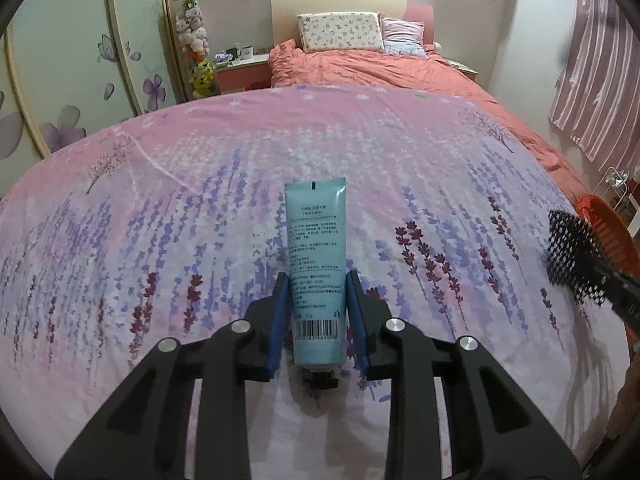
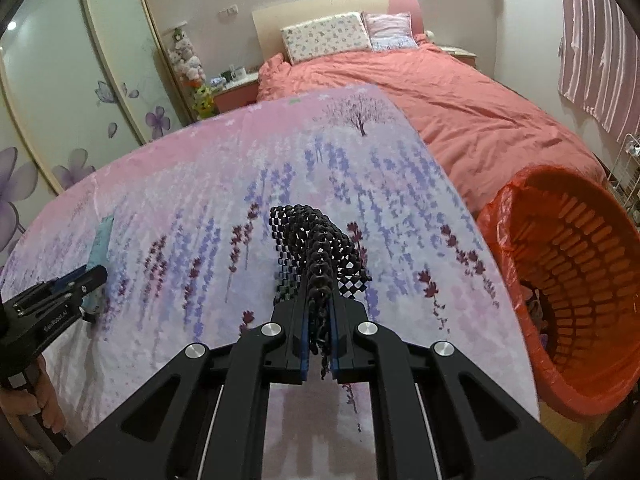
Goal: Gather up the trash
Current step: 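Carry the tube and mesh pad over the orange basket and release both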
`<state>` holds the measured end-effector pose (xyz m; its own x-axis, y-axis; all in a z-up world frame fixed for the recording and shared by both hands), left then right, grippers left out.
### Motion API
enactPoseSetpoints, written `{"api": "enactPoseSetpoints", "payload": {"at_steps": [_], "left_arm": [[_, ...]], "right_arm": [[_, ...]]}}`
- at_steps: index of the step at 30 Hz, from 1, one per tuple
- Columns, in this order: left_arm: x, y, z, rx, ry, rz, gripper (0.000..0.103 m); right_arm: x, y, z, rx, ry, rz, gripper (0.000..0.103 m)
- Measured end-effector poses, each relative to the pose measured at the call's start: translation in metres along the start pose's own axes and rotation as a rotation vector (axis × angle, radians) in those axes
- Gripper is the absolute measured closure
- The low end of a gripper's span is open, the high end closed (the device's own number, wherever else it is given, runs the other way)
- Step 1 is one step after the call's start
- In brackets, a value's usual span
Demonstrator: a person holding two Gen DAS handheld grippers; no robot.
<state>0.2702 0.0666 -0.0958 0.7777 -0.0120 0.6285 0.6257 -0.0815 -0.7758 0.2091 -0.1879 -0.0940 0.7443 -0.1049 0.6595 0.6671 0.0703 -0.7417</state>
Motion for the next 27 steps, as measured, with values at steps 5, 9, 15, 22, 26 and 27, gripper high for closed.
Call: {"api": "enactPoseSetpoints", "payload": {"at_steps": [5,9,15,22,26,27], "left_arm": [[-0.005,0.006,0.002,-0.003,-0.025,0.011,0.072],[-0.011,0.000,0.006,0.008,-0.031,0.003,0.054],[-0.017,-0.002,0.004,0.025,-0.012,0.012,0.076],[-0.016,-0.007,0.004,0.030,-0.024,-0.005,0.076],[-0.012,-0.020,0.001,0.021,-0.013,-0.031,0.076],[-0.011,-0.024,0.000,0.018,-0.008,-0.041,0.076]], "right_arm": [[0.000,0.002,-0.001,-0.003,0.000,0.007,0.095],[-0.002,0.003,-0.001,-0.008,-0.005,0.007,0.095],[-0.004,0.006,-0.001,-0.022,-0.015,0.018,0.094],[-0.001,-0.007,-0.002,-0.009,-0.011,-0.010,0.095],[0.004,-0.023,-0.003,-0.008,-0.016,-0.049,0.095],[0.006,-0.026,-0.003,-0.007,-0.015,-0.055,0.095]]}}
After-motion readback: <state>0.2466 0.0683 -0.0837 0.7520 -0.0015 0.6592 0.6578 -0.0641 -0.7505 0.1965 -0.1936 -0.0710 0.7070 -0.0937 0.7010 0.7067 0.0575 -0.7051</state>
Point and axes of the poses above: each gripper's, at about its wrist camera, not at the fingertips, and y roughly the way its jaws point, z to its left, x to its top, the point moved 3 cm from there along y, roughly the way its jaws point, and after that the axes turned 5 degrees about -y, right-handed, at the moved point
